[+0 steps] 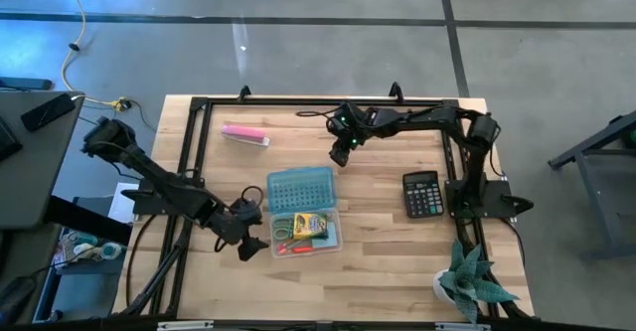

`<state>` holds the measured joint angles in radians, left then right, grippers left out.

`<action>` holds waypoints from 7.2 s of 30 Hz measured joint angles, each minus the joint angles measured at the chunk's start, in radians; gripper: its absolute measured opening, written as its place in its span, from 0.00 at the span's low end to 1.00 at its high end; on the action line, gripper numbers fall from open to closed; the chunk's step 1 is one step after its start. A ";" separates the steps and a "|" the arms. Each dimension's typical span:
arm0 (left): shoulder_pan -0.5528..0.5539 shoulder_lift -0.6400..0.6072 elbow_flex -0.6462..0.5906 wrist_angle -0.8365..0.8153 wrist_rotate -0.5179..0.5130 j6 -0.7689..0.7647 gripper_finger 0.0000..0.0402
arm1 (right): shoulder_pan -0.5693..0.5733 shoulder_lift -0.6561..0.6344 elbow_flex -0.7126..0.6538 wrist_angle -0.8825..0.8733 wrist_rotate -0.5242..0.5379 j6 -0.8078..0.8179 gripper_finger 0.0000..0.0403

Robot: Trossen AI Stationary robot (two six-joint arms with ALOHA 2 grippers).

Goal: Pack school essentials
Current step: Close the supply box

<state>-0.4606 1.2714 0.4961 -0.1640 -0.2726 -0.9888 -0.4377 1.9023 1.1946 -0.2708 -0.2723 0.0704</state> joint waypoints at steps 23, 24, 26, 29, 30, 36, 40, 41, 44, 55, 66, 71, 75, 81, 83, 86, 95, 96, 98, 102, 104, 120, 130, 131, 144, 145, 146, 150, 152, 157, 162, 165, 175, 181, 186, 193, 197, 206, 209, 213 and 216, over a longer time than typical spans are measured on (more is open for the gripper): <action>-0.052 0.206 0.004 0.138 -0.040 -0.157 1.00 | 0.002 0.063 0.000 0.006 -0.039 -0.010 0.36; -0.052 0.207 0.003 0.142 -0.041 -0.158 1.00 | 0.002 0.063 0.000 0.006 -0.042 -0.010 0.36; -0.052 0.208 0.003 0.149 -0.046 -0.160 1.00 | 0.002 0.063 0.000 0.006 -0.041 -0.009 0.36; -0.052 0.209 0.003 0.151 -0.046 -0.160 1.00 | 0.001 0.055 0.000 0.000 -0.026 -0.008 0.36; -0.052 0.209 0.003 0.151 -0.046 -0.160 1.00 | -0.002 0.048 0.000 -0.001 -0.024 -0.008 0.36; -0.052 0.210 0.002 0.151 -0.050 -0.160 1.00 | -0.022 -0.021 0.001 -0.010 -0.021 -0.021 0.36; -0.051 0.210 0.002 0.151 -0.052 -0.160 1.00 | 0.018 -0.051 0.002 -0.015 -0.020 -0.050 0.36; -0.051 0.210 0.002 0.151 -0.052 -0.160 1.00 | 0.033 -0.051 0.002 -0.016 -0.022 -0.052 0.36; -0.051 0.210 0.002 0.151 -0.053 -0.160 1.00 | 0.083 -0.051 0.002 -0.025 -0.023 -0.071 0.36; -0.051 0.211 0.001 0.150 -0.053 -0.148 1.00 | 0.183 -0.050 0.002 -0.024 0.194 -0.131 0.36; -0.051 0.212 0.001 0.154 -0.053 -0.134 1.00 | 0.192 -0.049 0.002 -0.034 0.121 -0.094 0.36; -0.050 0.212 0.001 0.155 -0.052 -0.109 1.00 | 0.192 -0.032 0.001 -0.038 0.125 -0.077 0.36; -0.050 0.212 0.000 0.159 -0.052 -0.084 1.00 | 0.191 -0.014 0.001 -0.040 0.151 -0.070 0.36; -0.038 0.212 0.000 0.162 -0.048 -0.055 1.00 | 0.192 -0.009 0.001 -0.035 0.164 -0.047 0.35; -0.030 0.212 0.000 0.163 -0.045 -0.049 1.00 | 0.192 -0.009 0.001 -0.035 0.165 -0.040 0.33; -0.015 0.212 0.000 0.164 -0.032 -0.022 1.00 | 0.192 -0.009 0.001 -0.039 0.170 -0.017 0.28; 0.034 0.212 0.000 0.165 -0.017 0.062 1.00 | 0.196 -0.009 0.001 -0.039 0.253 0.045 0.08; 0.041 0.212 0.000 0.165 -0.017 0.076 1.00 | 0.197 -0.010 0.001 -0.039 0.264 0.045 0.06; 0.058 0.213 0.000 0.165 -0.011 0.106 1.00 | 0.203 -0.010 0.001 -0.040 0.293 0.045 0.02; 0.094 0.212 0.000 0.164 0.012 0.156 1.00 | 0.212 -0.010 0.001 -0.042 0.362 0.077 0.02; 0.110 0.212 0.000 0.164 0.025 0.180 1.00 | 0.212 -0.010 0.001 -0.049 0.388 0.095 0.02; 0.122 0.194 -0.001 0.166 0.065 0.183 1.00 | 0.211 -0.064 0.001 -0.082 0.511 0.108 0.01; 0.102 0.215 -0.002 0.201 -0.070 0.044 1.00 | 0.251 -0.087 0.001 -0.084 0.569 0.082 0.01; 0.104 0.218 -0.002 0.201 -0.078 0.033 1.00 | 0.259 -0.089 0.001 -0.085 0.583 0.082 0.01; 0.111 0.272 0.003 0.231 -0.121 -0.028 1.00 | 0.341 -0.099 0.001 -0.087 0.741 0.078 0.01; 0.111 0.272 0.003 0.233 -0.121 -0.028 1.00 | 0.347 -0.099 0.001 -0.087 0.759 0.078 0.01; 0.111 0.272 0.002 0.235 -0.121 -0.029 1.00 | 0.355 -0.099 0.001 -0.087 0.778 0.075 0.01; 0.111 0.273 0.002 0.240 -0.128 -0.031 1.00 | 0.394 -0.099 0.001 -0.084 0.869 0.059 0.01; 0.111 0.274 0.002 0.242 -0.132 -0.031 1.00 | 0.417 -0.099 0.001 -0.083 0.919 0.048 0.01; 0.112 0.275 0.002 0.246 -0.140 -0.031 1.00 | 0.469 -0.099 0.001 -0.083 1.022 0.041 0.01; 0.112 0.275 0.002 0.247 -0.155 -0.032 1.00 | 0.521 -0.099 0.001 -0.083 1.111 0.041 0.01; 0.112 0.275 0.002 0.248 -0.165 -0.033 1.00 | 0.557 -0.099 0.001 -0.083 1.170 0.034 0.01; 0.112 0.277 0.000 0.265 -0.193 -0.037 1.00 | 0.691 -0.099 0.001 -0.084 1.325 0.034 0.01; 0.114 0.278 -0.002 0.274 -0.226 -0.037 1.00 | 0.759 -0.100 0.002 -0.084 1.365 0.033 0.02; 0.117 0.278 -0.003 0.273 -0.279 -0.051 1.00 | 0.804 -0.100 0.002 -0.083 1.369 0.048 0.05; 0.117 0.278 -0.003 0.277 -0.291 -0.050 1.00 | 0.824 -0.100 0.002 -0.075 1.354 0.064 0.05; 0.117 0.278 -0.002 0.277 -0.308 -0.048 1.00 | 0.828 -0.100 0.002 -0.079 1.330 0.089 0.05; 0.117 0.277 0.000 0.281 -0.333 -0.045 1.00 | 0.841 -0.098 0.002 -0.079 1.271 0.114 0.05; 0.117 0.276 0.000 0.283 -0.330 -0.046 1.00 | 0.846 -0.098 0.002 -0.078 1.268 0.115 0.05; 0.117 0.276 0.000 0.284 -0.326 -0.048 1.00 | 0.850 -0.098 0.002 -0.078 1.267 0.113 0.05; 0.116 0.276 0.000 0.284 -0.322 -0.048 1.00 | 0.856 -0.098 0.002 -0.078 1.276 0.108 0.05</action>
<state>-0.3443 1.5471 0.4965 0.1196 -0.5949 -1.0367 0.4188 1.8046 1.1969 -0.3490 1.0040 0.1784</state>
